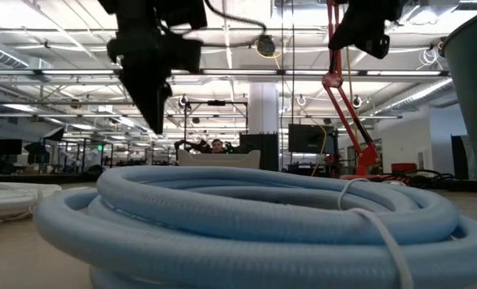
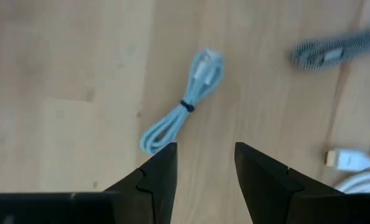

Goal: Pick & Place USB Port
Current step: Put the light blue usb cable into the gray bin

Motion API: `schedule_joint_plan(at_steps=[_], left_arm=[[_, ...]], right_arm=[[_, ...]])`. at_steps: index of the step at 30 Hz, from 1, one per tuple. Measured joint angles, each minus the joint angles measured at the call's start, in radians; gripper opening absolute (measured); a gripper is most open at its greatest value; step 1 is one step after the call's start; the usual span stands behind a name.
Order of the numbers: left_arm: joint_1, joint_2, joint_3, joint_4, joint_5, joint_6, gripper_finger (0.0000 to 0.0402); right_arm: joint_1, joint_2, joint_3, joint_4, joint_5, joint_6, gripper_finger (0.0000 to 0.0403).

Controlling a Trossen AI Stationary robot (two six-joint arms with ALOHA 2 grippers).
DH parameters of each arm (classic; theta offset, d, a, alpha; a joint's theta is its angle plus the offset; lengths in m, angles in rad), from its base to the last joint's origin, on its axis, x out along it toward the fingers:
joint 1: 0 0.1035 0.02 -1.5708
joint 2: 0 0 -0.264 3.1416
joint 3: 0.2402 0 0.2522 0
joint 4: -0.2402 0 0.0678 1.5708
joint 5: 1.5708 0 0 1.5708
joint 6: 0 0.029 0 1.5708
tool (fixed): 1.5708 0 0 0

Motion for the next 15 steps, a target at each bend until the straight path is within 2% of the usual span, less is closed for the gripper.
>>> schedule_joint_plan(at_steps=[6, 11, 15], left_arm=[[0.001, 0.147, -0.001, -0.002, 0.086, 0.117, 0.0161], [0.005, 0.190, -0.001, -0.005, 0.070, 0.145, 0.0161], [0.017, 0.187, 0.005, -0.003, 0.033, 0.111, 0.0161]], right_arm=[[0.000, -0.089, 0.000, -0.009, 0.003, -0.007, 0.0000], [-0.005, -0.162, 0.000, -0.003, 0.032, -0.033, 0.0000], [-0.005, -0.200, 0.000, -0.004, 0.057, -0.068, 0.0000]])
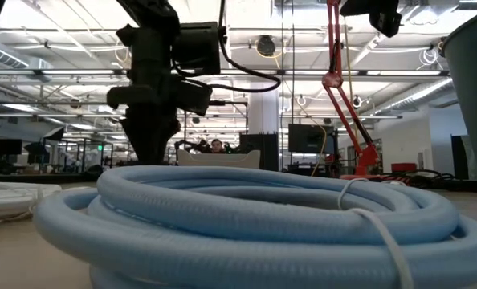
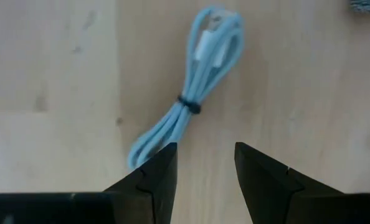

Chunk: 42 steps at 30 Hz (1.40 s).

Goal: Pick & Place USB Port
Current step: Put the light blue usb cable into the gray bin

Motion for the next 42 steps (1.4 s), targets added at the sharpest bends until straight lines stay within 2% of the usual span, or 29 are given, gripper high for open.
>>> schedule_joint_plan(at_steps=[7, 13, 26, 29, 35, 37, 42], left_arm=[[0.012, -0.015, 0.081, 0.036, -0.068, 0.007, 0.0161], [0.030, 0.040, 0.083, 0.048, 0.012, -0.004, 0.0161], [0.031, 0.129, 0.084, 0.010, 0.040, 0.033, 0.0158], [0.031, 0.137, 0.084, 0.002, 0.036, 0.010, 0.0130], [0.039, 0.131, 0.086, -0.002, 0.046, -0.058, 0.0020], [0.047, 0.124, 0.095, -0.017, 0.046, -0.104, 0.0015], [0.079, 0.073, 0.189, -0.059, -0.043, -0.148, 0.0008]], right_arm=[[-0.001, 0.007, 0.000, 0.011, -0.005, -0.015, 0.0000], [-0.002, 0.012, 0.000, 0.017, -0.001, -0.023, 0.0000], [-0.013, 0.010, 0.000, 0.070, -0.005, -0.015, 0.0000], [-0.013, 0.009, 0.000, 0.076, -0.005, -0.024, 0.0000], [-0.013, 0.009, 0.000, 0.076, -0.005, -0.042, 0.0000], [-0.013, 0.009, 0.000, 0.076, -0.005, -0.042, 0.0000], [-0.013, 0.009, 0.000, 0.076, -0.005, -0.056, 0.0000]])
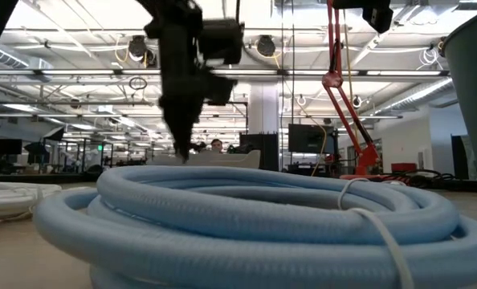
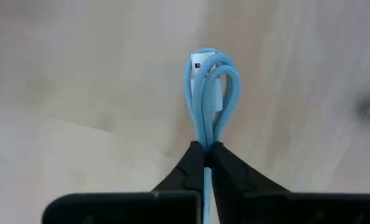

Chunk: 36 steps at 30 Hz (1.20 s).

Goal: Pick & Place USB Port
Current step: Put the light blue usb cable into the gray bin

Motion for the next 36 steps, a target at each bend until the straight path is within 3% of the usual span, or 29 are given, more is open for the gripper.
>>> schedule_joint_plan(at_steps=[9, 14, 24, 36], left_arm=[[0.148, -0.041, 0.307, -0.096, -0.163, 0.058, 0.0006], [0.286, -0.041, 0.388, -0.098, -0.174, 0.109, 0.0006], [0.527, -0.039, 0.428, -0.034, -0.022, 0.120, 0.0006], [0.543, 0.124, 0.429, 0.052, 0.121, 0.215, 0.0006]], right_arm=[[0.000, 0.000, 0.000, 0.003, 0.000, -0.009, 0.0000], [0.000, 0.000, 0.000, 0.003, 0.000, -0.009, 0.0000], [0.000, 0.000, 0.000, 0.013, 0.008, -0.006, 0.0000], [-0.023, 0.008, -0.002, 0.028, 0.056, 0.022, 0.0000]])
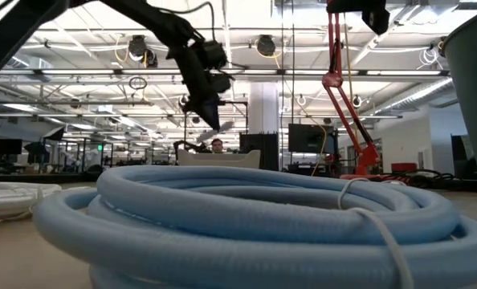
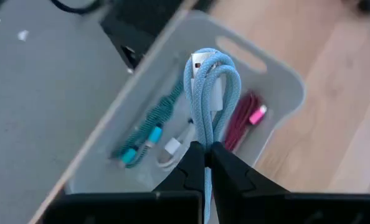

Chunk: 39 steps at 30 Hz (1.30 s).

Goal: Pick & Place USB Port
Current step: Put the light blue usb cable into the gray bin, then put the purple usb cable into the gray bin

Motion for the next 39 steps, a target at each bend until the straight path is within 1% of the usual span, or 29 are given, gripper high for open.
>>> schedule_joint_plan(at_steps=[4, 10, 14, 18, 20, 25, 29, 31, 34, 36, 39], left_arm=[[-0.023, 0.058, 0.000, -0.001, 0.039, 0.068, 0.0006], [-0.052, 0.122, 0.000, -0.041, 0.038, 0.171, 0.0006], [-0.063, 0.148, 0.000, -0.048, 0.035, 0.205, 0.0006], [-0.063, 0.152, 0.000, -0.045, 0.009, 0.234, 0.0008], [-0.063, 0.151, 0.000, -0.043, -0.004, 0.238, 0.0024], [-0.062, 0.143, 0.000, -0.043, -0.008, 0.199, 0.0088], [-0.070, 0.144, 0.000, -0.049, -0.008, 0.168, 0.0121], [-0.079, 0.144, 0.001, -0.051, -0.009, 0.160, 0.0130], [-0.094, 0.145, 0.043, -0.094, -0.030, 0.150, 0.0136], [-0.105, 0.145, 0.097, -0.118, -0.048, 0.146, 0.0135], [-0.122, 0.145, 0.221, -0.185, -0.061, 0.131, 0.0135]], right_arm=[[-0.004, 0.006, 0.000, -0.004, -0.003, 0.005, 0.0000], [-0.005, 0.010, -0.013, -0.002, -0.003, 0.021, 0.0000], [-0.021, 0.010, -0.031, 0.002, -0.007, 0.052, 0.0000], [-0.034, 0.010, -0.052, 0.019, -0.008, 0.074, 0.0000], [-0.042, 0.010, -0.059, 0.025, -0.030, 0.082, 0.0000], [-0.060, 0.010, -0.065, 0.027, -0.042, 0.094, 0.0000], [-0.071, 0.010, -0.065, 0.033, -0.059, 0.094, 0.0000], [-0.071, 0.010, -0.065, 0.033, -0.060, 0.094, 0.0000], [-0.071, 0.010, -0.065, 0.031, -0.064, 0.094, 0.0000], [-0.072, 0.010, -0.065, 0.027, -0.108, 0.084, 0.0000], [-0.076, 0.010, -0.065, 0.015, -0.168, 0.062, 0.0000]])
